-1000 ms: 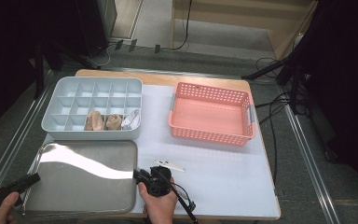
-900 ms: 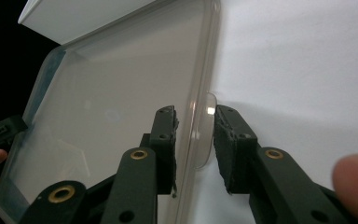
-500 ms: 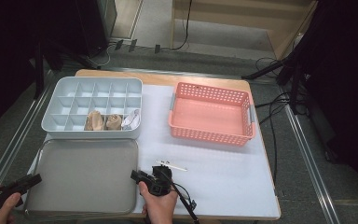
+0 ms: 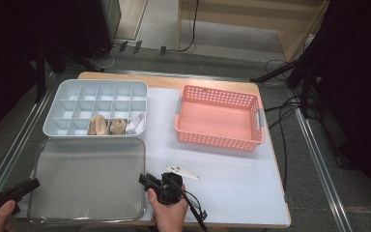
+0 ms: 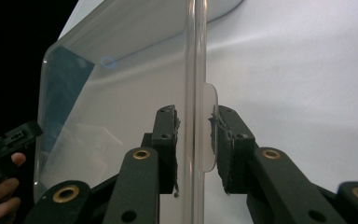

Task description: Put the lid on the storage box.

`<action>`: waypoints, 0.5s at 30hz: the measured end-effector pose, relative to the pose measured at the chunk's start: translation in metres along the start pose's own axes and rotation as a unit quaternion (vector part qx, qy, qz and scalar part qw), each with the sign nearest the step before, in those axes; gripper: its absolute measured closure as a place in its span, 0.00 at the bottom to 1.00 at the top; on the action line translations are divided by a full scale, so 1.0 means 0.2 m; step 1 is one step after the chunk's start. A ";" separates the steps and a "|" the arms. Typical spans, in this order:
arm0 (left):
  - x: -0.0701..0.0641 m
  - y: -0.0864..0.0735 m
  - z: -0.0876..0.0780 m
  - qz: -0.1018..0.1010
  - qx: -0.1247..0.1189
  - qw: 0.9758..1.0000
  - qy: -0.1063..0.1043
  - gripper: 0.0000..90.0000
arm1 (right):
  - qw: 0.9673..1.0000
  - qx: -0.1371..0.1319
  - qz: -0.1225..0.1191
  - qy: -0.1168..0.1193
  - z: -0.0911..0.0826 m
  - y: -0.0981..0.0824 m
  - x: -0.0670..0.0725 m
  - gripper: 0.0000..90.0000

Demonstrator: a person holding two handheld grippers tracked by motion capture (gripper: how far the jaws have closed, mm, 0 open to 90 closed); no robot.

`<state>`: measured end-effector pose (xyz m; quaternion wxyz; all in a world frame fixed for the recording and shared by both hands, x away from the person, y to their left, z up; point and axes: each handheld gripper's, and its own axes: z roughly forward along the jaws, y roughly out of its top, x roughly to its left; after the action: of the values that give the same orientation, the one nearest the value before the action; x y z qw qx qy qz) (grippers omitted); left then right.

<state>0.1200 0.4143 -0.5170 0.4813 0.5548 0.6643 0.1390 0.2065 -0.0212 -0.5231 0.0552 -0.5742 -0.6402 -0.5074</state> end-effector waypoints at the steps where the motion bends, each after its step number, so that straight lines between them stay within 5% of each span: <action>1: -0.01 0.01 0.00 0.001 0.000 1.000 -0.001 0.75 | 1.000 -0.002 -0.002 0.001 -0.01 0.00 0.00 0.81; 15: -0.08 0.15 0.01 0.024 -0.014 0.999 -0.015 0.76 | 0.999 -0.034 -0.018 0.016 -0.07 0.12 0.03 0.83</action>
<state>0.1379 0.4097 -0.4892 0.4956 0.5659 0.6413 0.1512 0.2164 -0.0319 -0.4972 0.0368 -0.5559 -0.6319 -0.5389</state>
